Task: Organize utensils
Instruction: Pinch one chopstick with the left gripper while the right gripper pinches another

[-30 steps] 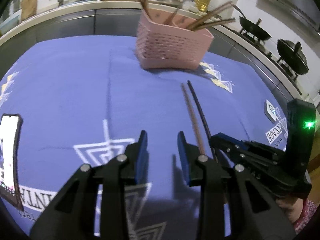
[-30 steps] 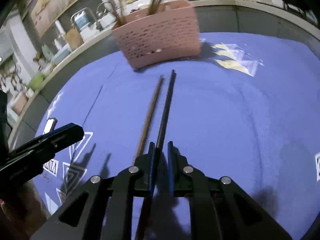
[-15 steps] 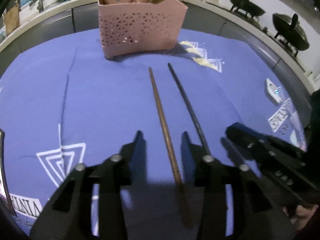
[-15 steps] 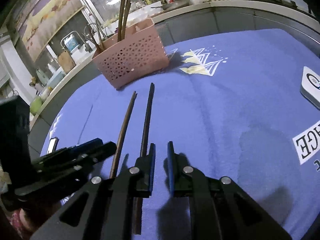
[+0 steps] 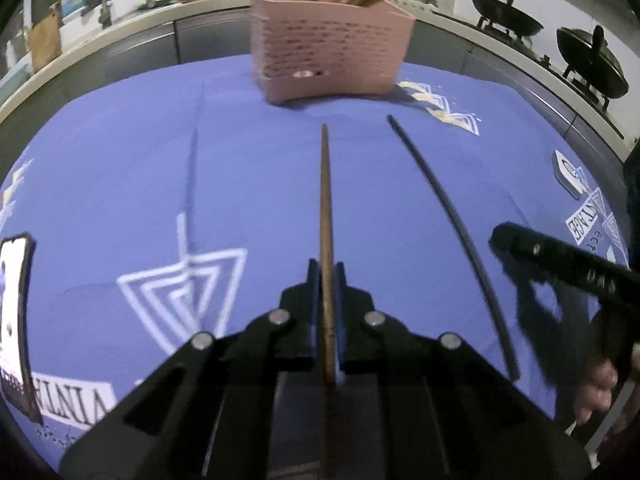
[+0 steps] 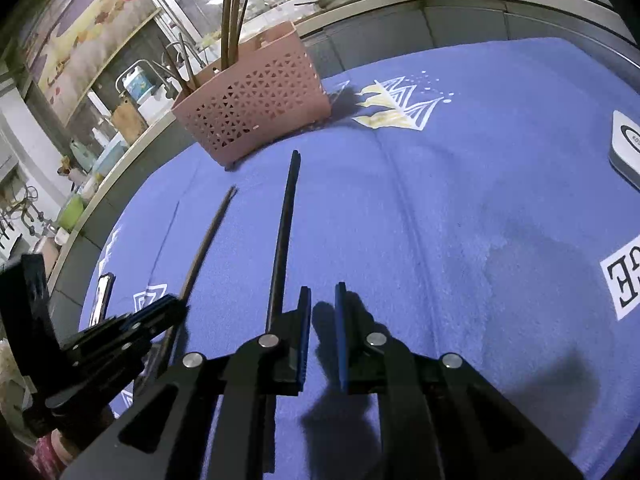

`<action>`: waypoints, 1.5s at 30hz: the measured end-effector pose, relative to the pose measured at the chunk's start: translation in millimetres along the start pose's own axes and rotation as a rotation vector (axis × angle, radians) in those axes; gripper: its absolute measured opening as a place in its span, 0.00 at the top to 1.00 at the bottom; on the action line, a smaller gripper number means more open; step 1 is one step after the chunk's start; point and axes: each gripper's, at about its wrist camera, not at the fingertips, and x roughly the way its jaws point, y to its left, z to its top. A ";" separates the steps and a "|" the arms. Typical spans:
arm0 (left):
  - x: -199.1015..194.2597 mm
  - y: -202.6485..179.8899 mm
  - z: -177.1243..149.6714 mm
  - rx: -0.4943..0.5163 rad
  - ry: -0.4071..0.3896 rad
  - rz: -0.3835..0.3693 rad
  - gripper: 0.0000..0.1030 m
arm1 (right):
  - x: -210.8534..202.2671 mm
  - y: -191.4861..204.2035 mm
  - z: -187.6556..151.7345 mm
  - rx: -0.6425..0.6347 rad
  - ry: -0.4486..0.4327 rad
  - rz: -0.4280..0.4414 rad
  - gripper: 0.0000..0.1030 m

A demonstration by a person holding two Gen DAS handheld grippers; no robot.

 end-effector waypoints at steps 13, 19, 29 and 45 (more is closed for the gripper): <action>-12.6 12.3 -17.2 -0.027 -0.052 0.004 0.93 | -1.6 3.1 -6.6 -0.019 -0.038 -0.014 0.88; -12.6 18.3 -16.9 -0.063 -0.048 -0.034 0.93 | -1.6 3.0 -6.2 -0.008 -0.037 -0.012 0.88; -12.1 25.3 -15.3 -0.097 -0.038 -0.077 0.93 | 14.2 18.8 20.8 -0.054 0.035 0.010 0.76; -13.4 23.2 -15.8 -0.096 -0.036 -0.069 0.93 | 83.1 66.2 77.2 -0.335 0.074 -0.197 0.80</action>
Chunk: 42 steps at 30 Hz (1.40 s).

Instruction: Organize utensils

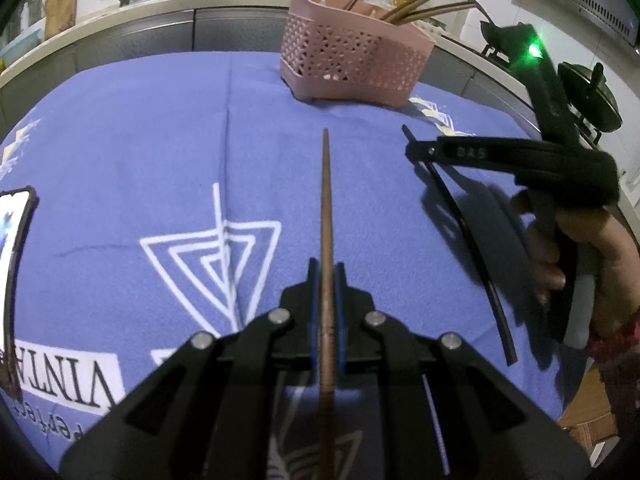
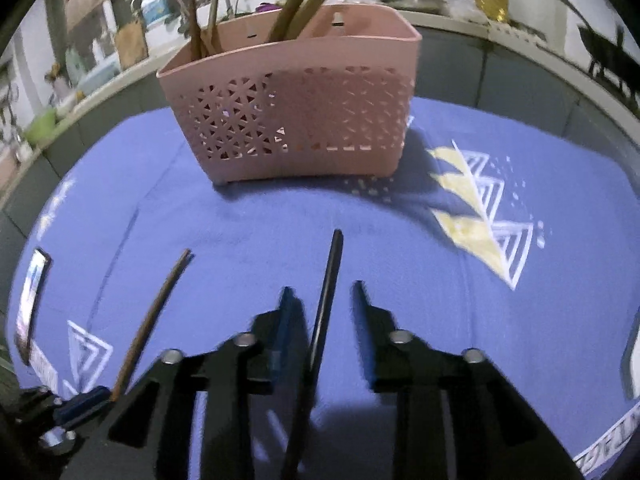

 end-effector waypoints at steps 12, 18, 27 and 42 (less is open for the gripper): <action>-0.6 0.5 -0.7 -0.001 0.004 0.002 0.93 | -41.5 7.3 -63.2 -0.023 -0.026 0.073 0.95; -1.5 0.6 -1.7 -0.001 0.008 0.010 0.93 | -54.6 1.7 -85.0 0.005 -0.033 0.091 0.95; -6.0 0.1 -6.7 0.001 0.016 0.016 0.93 | -57.8 -1.8 -90.5 0.025 -0.043 0.098 0.94; -8.8 -0.8 -8.6 0.003 0.020 0.024 0.93 | -59.1 -2.1 -92.3 0.028 -0.047 0.104 0.94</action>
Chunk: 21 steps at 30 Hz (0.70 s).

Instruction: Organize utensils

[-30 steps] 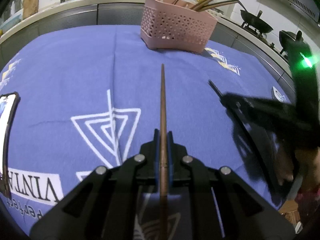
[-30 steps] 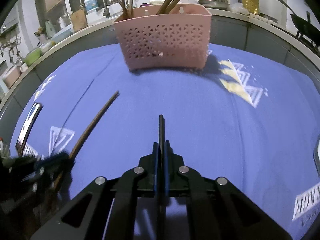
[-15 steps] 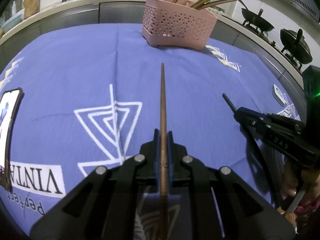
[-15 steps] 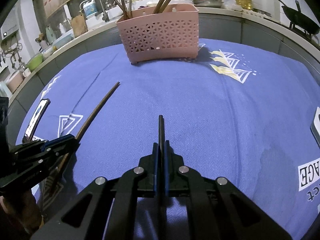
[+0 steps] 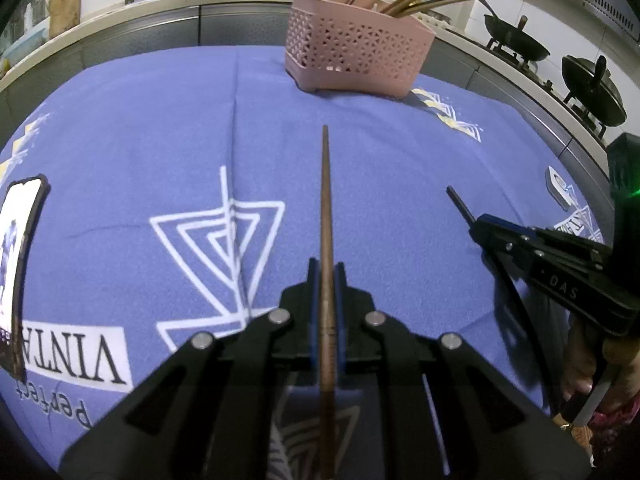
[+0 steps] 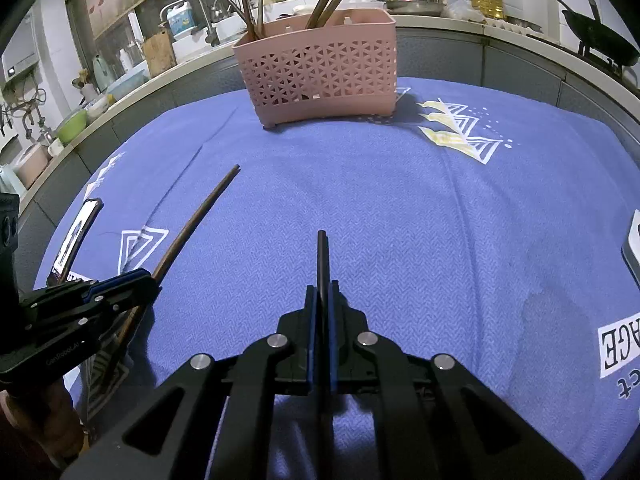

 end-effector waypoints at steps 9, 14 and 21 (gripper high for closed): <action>0.8 -0.2 0.5 0.003 0.001 0.003 0.93 | -1.3 0.5 -1.3 0.002 -0.005 0.003 0.94; 0.8 -0.2 0.5 0.003 0.001 0.002 0.93 | -1.3 -0.7 -1.5 0.005 -0.011 0.007 0.94; 0.5 -0.2 0.2 0.003 0.000 0.002 0.93 | -0.9 -1.6 -1.4 0.009 -0.013 0.009 0.94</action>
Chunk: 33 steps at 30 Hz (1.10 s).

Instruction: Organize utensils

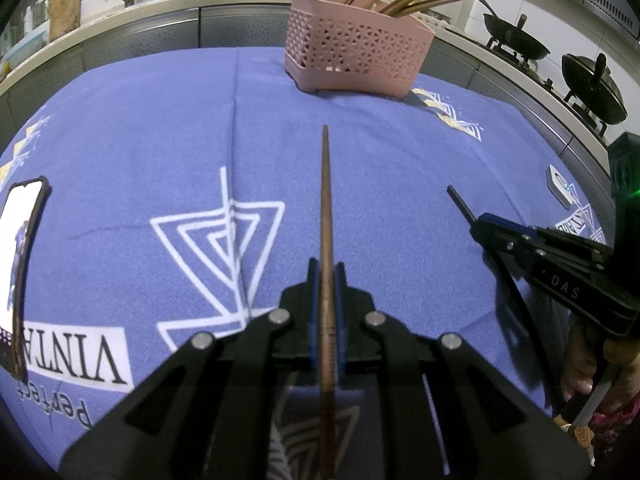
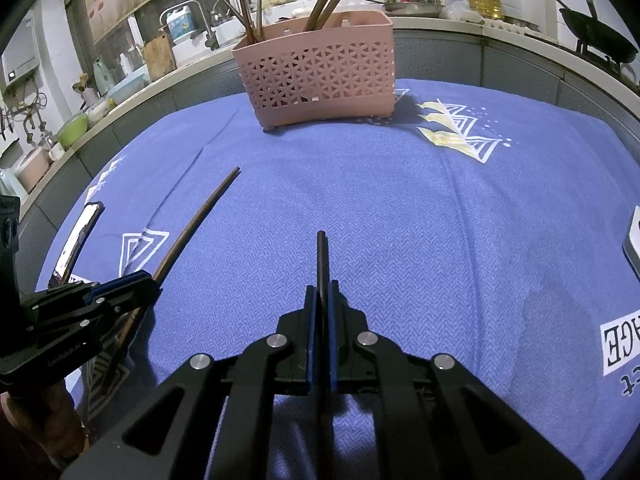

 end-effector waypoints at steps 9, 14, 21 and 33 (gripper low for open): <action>0.1 -0.9 -0.2 0.000 0.000 0.001 0.93 | 0.2 0.1 0.0 0.005 -0.001 0.002 0.94; 0.1 -1.0 -0.4 0.000 -0.001 0.001 0.93 | 0.0 0.1 -0.1 0.005 -0.001 0.004 0.94; 0.0 -0.9 -1.0 0.001 -0.001 0.002 0.93 | -0.2 0.9 -0.1 0.002 -0.001 0.001 0.94; 0.8 -3.4 -0.5 0.026 -0.007 0.018 0.93 | 0.2 2.0 0.0 -0.010 0.000 -0.005 0.94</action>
